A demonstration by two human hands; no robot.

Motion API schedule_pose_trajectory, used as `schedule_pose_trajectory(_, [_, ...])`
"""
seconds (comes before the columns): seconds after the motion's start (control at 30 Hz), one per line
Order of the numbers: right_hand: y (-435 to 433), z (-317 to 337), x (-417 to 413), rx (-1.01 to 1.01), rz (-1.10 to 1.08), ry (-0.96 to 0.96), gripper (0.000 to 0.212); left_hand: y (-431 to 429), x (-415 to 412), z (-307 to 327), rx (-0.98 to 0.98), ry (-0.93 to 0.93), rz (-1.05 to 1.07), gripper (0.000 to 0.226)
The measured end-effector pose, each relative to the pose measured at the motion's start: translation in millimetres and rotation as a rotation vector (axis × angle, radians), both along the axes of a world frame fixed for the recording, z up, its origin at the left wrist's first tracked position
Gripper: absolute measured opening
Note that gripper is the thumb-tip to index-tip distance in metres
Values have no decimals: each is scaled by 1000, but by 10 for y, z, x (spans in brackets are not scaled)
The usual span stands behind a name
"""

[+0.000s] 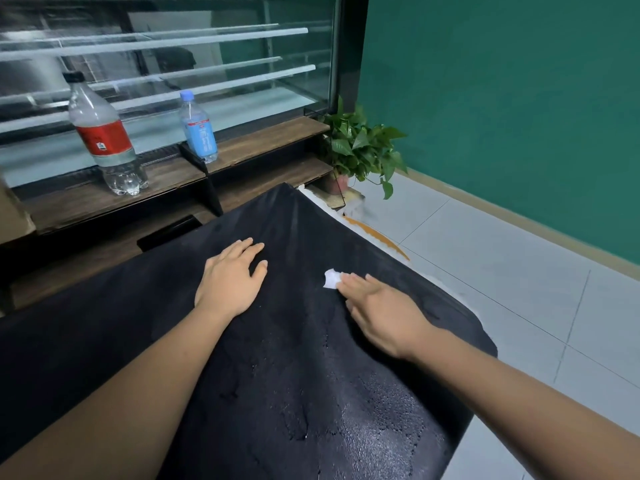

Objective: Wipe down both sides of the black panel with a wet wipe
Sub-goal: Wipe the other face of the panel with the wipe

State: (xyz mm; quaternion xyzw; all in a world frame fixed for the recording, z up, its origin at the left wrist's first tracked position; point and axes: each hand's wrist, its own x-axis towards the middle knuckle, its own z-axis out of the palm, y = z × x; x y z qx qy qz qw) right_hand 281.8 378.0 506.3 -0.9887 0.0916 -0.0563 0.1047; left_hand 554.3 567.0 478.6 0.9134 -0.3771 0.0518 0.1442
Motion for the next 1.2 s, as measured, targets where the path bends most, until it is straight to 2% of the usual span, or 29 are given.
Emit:
schedule_pose_trajectory(0.27, [76,-7,-257,7,93,-4,41,1,-29,23,1,6,-4,54])
schedule_pose_trajectory(0.53, [-394,93,-135,-64,-46,36,47,1,-38,41,1,13,-4,54])
schedule_pose_trajectory(0.67, [-605,116,-61,-103,-125,50,39,-2,-50,52,7,12,-4,53])
schedule_pose_trajectory(0.77, [-659,115,-24,-90,-165,62,46,1,-43,53,8,10,-2,54])
schedule_pose_trajectory(0.9, [-542,97,-79,-79,-178,27,28,4,-41,40,5,17,-3,54])
schedule_pose_trajectory(0.97, [-470,99,-154,-78,-177,17,26,14,-32,33,0,14,-4,53])
schedule_pose_trajectory(1.2, [-122,53,-561,-53,-64,1,44,4,5,18,-2,23,-13,53])
